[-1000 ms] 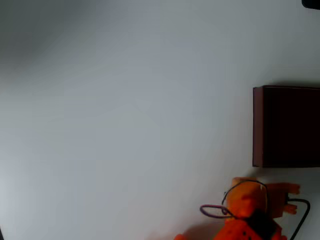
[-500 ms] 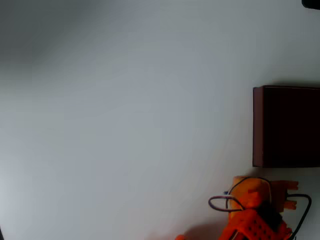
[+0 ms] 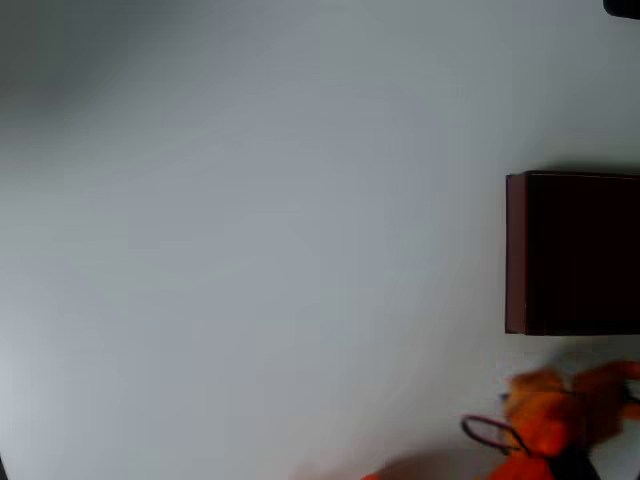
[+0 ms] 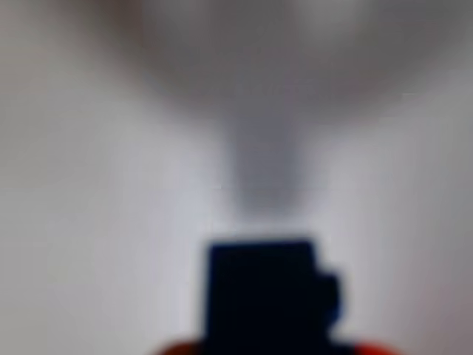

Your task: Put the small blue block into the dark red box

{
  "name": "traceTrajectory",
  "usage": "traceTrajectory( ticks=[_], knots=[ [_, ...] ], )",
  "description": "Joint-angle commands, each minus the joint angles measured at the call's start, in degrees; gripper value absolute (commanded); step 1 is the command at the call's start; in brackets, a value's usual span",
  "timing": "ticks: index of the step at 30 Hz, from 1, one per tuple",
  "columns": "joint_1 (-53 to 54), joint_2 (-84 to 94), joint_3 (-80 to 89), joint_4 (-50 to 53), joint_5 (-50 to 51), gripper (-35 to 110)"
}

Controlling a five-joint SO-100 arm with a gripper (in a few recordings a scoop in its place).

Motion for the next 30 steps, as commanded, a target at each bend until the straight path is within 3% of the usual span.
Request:
traceTrajectory(
  ticks=[1, 4, 17, 20, 24, 30],
  knots=[
    [2.99, 6.77, -8.26, 2.11, -11.69, 0],
    [2.11, 7.91, -14.41, 2.11, -18.19, 0],
    [-15.12, -10.46, -18.28, -10.02, -20.65, 0],
    [-15.03, -19.78, -23.64, -12.04, -25.14, 1],
    [-14.77, -30.06, -34.89, -6.68, -30.76, 23],
    [-14.94, -24.79, -36.74, -6.24, -47.9, 23]
  ],
)
